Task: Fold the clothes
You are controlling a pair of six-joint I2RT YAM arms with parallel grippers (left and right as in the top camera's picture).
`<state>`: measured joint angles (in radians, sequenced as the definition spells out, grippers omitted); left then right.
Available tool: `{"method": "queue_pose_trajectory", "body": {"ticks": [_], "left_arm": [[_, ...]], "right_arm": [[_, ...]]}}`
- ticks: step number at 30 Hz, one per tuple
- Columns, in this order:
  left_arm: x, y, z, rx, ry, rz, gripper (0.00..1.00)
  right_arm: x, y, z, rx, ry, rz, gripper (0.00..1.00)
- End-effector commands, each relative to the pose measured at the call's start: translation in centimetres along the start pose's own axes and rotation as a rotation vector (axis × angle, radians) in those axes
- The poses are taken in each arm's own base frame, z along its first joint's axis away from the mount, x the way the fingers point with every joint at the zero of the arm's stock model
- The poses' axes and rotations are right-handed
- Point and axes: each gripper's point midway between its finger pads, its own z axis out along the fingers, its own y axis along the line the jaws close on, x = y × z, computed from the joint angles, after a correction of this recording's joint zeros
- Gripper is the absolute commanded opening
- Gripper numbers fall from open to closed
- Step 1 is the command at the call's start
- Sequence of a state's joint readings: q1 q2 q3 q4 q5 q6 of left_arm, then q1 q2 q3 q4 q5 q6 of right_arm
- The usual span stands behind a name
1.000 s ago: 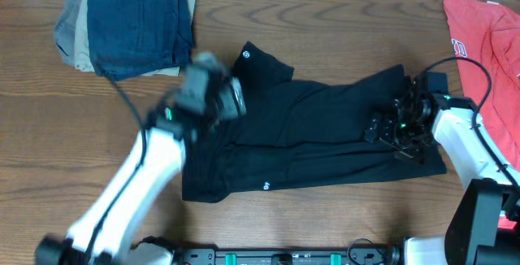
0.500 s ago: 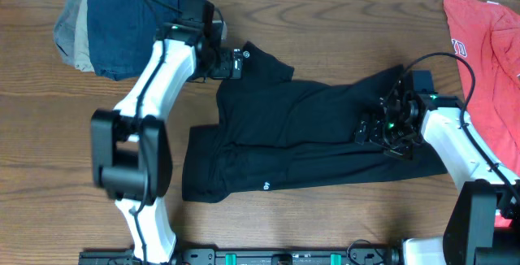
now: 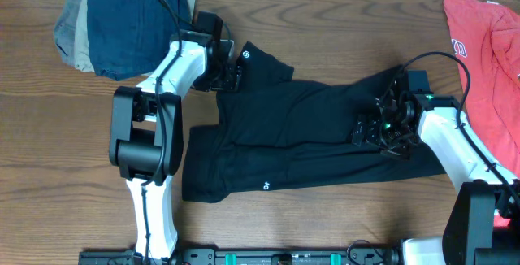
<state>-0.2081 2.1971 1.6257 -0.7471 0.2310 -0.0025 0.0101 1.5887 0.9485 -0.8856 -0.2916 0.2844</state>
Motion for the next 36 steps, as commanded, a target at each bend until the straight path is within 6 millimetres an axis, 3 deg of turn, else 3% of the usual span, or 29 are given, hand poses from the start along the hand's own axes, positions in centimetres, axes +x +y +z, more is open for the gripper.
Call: {"method": "queue_pose_trajectory", "body": {"ticks": [1,3,4,5,7,11,17,20,23,26,28,33,36], "left_arm": [[0.5,-0.1,1.5,-0.038,0.036,0.026,0.50],[0.7,-0.2,1.9,-0.052,0.044,0.036,0.27],[0.7,-0.2,2.0,-0.069,0.042,0.038,0.11],[0.6,-0.1,2.1,-0.089,0.040,0.036,0.06],[0.5,0.4,2.0,-0.135,0.032,0.019,0.06],[0.4,1.5,1.9,-0.197,0.020,-0.029,0.06],[0.1,1.6,1.8,-0.201,0.008,-0.038,0.06],[0.2,1.6,1.9,-0.201,0.010,-0.038,0.06],[0.5,1.7,2.1,-0.202,0.018,-0.039,0.06],[1.0,1.8,2.3,-0.204,0.031,-0.039,0.06],[1.3,1.9,2.5,-0.205,0.038,-0.040,0.06],[1.8,2.0,3.1,-0.205,0.042,-0.040,0.06],[2.0,2.0,3.3,-0.205,0.045,-0.040,0.07]], "right_arm": [[-0.2,0.4,-0.1,-0.005,-0.002,-0.020,0.93],[-0.2,0.4,-0.1,-0.002,-0.005,-0.020,0.93],[-0.4,0.3,-0.1,0.007,-0.012,-0.021,0.94],[-0.6,0.0,-0.3,0.024,-0.024,-0.015,0.96],[-1.1,-0.2,-1.0,0.052,-0.047,0.004,0.96],[-3.8,-0.1,-4.8,0.112,-0.160,0.001,0.99],[-10.5,0.2,-12.0,0.209,-0.440,-0.091,0.99],[-13.4,0.1,-14.3,0.225,-0.560,-0.118,0.99],[-15.7,-1.2,-15.7,0.239,-0.638,-0.087,0.99],[-17.6,-3.7,-15.7,0.252,-0.653,-0.028,0.99],[-18.7,-5.0,-14.7,0.234,-0.622,-0.023,0.99],[-21.2,-6.5,-10.9,0.201,-0.533,-0.043,0.99],[-22.7,-6.2,-8.5,0.161,-0.491,-0.087,0.99]]}}
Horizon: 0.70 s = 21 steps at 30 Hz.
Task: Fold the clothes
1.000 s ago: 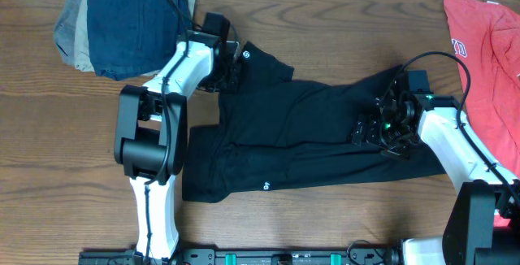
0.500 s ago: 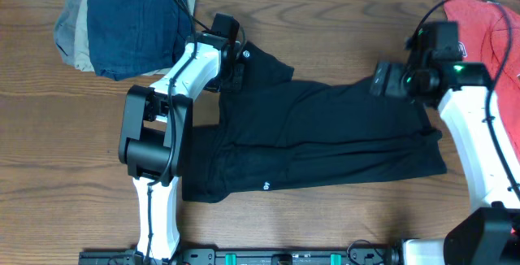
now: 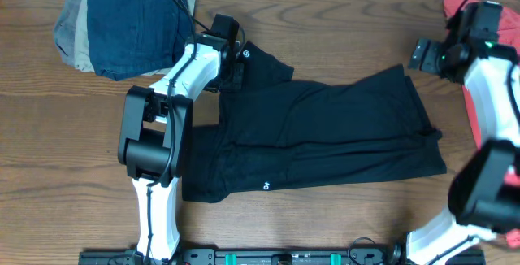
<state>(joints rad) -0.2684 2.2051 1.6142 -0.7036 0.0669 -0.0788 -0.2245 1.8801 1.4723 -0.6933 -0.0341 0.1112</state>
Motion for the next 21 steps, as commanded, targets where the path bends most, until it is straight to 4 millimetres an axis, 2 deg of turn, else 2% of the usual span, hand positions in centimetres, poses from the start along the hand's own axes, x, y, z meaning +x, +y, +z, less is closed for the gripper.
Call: {"method": "queue_pose_trajectory", "body": {"ticks": [1,5,10,16,18,21], "left_arm": [[2.5,1.6,2.7,-0.056,0.081,-0.019,0.07],[2.5,1.5,2.7,-0.056,0.081,-0.019,0.07],[2.4,1.5,2.7,-0.055,0.075,-0.019,0.07],[1.9,1.5,2.8,-0.052,0.058,-0.022,0.08],[2.0,1.5,2.8,-0.053,0.058,-0.034,0.15],[2.0,1.5,2.8,-0.054,0.057,-0.064,0.17]], "right_arm": [[-0.9,1.5,2.1,-0.086,0.016,-0.067,0.99],[-0.5,1.7,5.2,-0.089,0.041,-0.070,0.99],[1.2,2.0,8.1,-0.091,0.103,-0.072,0.96],[3.1,4.1,9.6,-0.163,0.162,-0.095,0.92],[3.6,4.5,9.9,-0.153,0.178,-0.111,0.92],[4.3,5.2,10.4,-0.145,0.196,-0.131,0.89]]}}
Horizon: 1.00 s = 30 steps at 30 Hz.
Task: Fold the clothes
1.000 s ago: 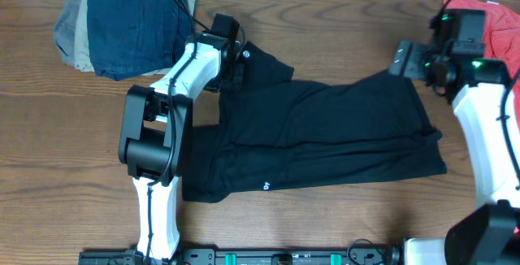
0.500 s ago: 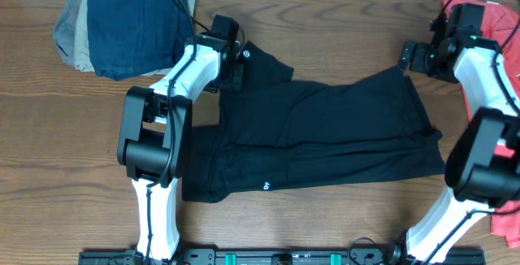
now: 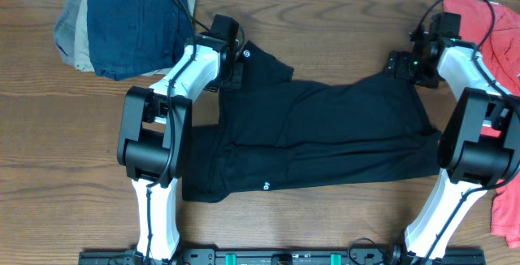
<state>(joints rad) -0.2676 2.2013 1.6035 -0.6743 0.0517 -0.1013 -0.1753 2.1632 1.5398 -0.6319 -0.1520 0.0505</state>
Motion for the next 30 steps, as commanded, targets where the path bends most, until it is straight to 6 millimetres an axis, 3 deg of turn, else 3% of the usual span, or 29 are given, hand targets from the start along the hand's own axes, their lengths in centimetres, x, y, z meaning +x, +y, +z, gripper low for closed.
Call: {"method": "queue_pose_trajectory", "body": {"ticks": [1,10,11,13,14,16,18,21,24,26,30], "left_arm": [[2.4,1.3,2.7,-0.044,0.082,-0.040,0.17],[2.4,1.3,2.7,-0.043,0.081,-0.040,0.16],[2.4,1.3,2.7,-0.043,0.081,-0.040,0.16],[2.4,1.3,2.7,-0.043,0.081,-0.040,0.11],[2.4,1.3,2.7,-0.043,0.081,-0.040,0.06],[2.3,1.2,2.5,-0.043,0.077,-0.043,0.06],[2.2,1.2,2.0,-0.042,0.073,-0.043,0.06],[2.0,1.2,0.6,-0.040,0.061,-0.056,0.06],[1.5,1.1,-1.8,-0.034,0.029,-0.063,0.06],[1.2,1.0,-3.6,-0.029,0.004,-0.063,0.06],[0.9,0.6,-7.2,-0.001,-0.039,-0.071,0.06]], "right_arm": [[0.7,1.6,1.5,-0.015,0.036,-0.045,0.87],[0.9,0.4,1.8,0.121,0.040,-0.029,0.66],[1.0,0.2,1.8,0.133,0.041,-0.019,0.63],[0.9,-0.3,1.7,0.160,0.037,0.004,0.47],[0.9,-0.5,1.7,0.168,0.036,0.011,0.44],[0.9,-0.5,1.7,0.168,0.036,0.013,0.43],[1.0,-0.7,1.6,0.170,0.041,0.016,0.34],[1.2,-1.1,1.2,0.183,0.047,0.045,0.19],[1.1,-1.6,0.0,0.202,0.040,0.110,0.15],[0.8,-1.7,-1.5,0.204,0.030,0.158,0.03],[0.2,-1.6,-4.6,0.199,0.000,0.206,0.01]]}}
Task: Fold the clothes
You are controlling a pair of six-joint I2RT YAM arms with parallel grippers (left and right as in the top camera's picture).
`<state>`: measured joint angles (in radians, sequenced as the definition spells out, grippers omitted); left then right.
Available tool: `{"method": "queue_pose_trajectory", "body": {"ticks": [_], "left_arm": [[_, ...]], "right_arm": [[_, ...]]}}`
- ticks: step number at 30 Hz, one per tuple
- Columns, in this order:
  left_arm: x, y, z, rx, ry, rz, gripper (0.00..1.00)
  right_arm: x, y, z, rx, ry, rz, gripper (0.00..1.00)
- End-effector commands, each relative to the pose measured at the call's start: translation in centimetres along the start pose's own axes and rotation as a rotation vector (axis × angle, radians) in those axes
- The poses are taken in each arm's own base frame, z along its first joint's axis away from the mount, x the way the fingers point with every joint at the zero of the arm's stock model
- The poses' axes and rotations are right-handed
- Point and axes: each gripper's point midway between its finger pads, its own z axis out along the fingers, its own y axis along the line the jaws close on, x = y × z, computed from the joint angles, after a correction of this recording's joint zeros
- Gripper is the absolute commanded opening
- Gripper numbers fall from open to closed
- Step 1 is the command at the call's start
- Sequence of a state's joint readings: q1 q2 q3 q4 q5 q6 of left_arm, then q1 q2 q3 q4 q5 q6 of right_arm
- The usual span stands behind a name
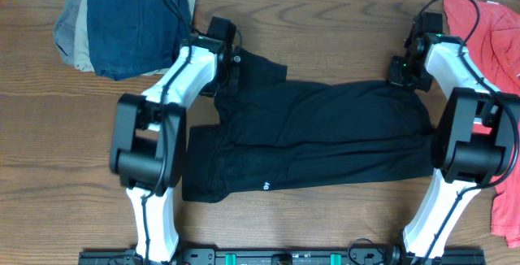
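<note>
Black trousers [325, 135] lie flat across the middle of the table, waist to the left and legs to the right. My left gripper [231, 68] sits at the upper corner of the waistband and looks shut on the cloth. My right gripper [400, 71] rests on the upper corner of the leg hem, apparently pinching it. From overhead the fingers of both are mostly hidden by the wrists. A small white logo shows near the lower waist.
A folded stack of navy and grey clothes [122, 21] lies at the back left. A red shirt [491, 45] is heaped along the right edge, behind and beside the right arm. The wooden table [65, 151] shows bare at the left.
My right gripper has come slightly down onto the hem corner, and the trousers' right end has drawn in a little to the left. The left gripper stays at the waistband; the waist flap shifted slightly.
At first my right gripper was low on the trouser legs and the left at the waistband. Then the right one was off the cloth near the red shirt. After that it was at the upper hem corner, where it now grips; the left held its place throughout.
</note>
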<state>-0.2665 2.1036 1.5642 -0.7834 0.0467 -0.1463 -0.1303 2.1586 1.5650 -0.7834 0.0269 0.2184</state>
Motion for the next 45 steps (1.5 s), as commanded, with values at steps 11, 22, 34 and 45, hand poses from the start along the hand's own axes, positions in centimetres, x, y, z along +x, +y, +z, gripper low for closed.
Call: {"method": "queue_pose_trajectory", "body": {"ticks": [11,22,34,45], "left_arm": [[2.7,0.6,-9.9,0.024,-0.030,-0.109,0.06],[10.5,1.3,-11.9,0.003,0.260,-0.135,0.06],[16.5,0.8,-10.6,-0.014,0.481,-0.116,0.06],[21.2,0.6,-8.9,-0.092,0.607,-0.090,0.06]], "right_arm": [[0.0,-1.8,-9.5,0.013,-0.075,0.093,0.01],[3.9,-4.8,-9.8,0.063,0.088,0.177,0.01],[6.0,-5.9,-10.1,0.091,0.176,0.212,0.01],[7.6,-9.4,-10.9,0.249,0.216,0.309,0.01]]}}
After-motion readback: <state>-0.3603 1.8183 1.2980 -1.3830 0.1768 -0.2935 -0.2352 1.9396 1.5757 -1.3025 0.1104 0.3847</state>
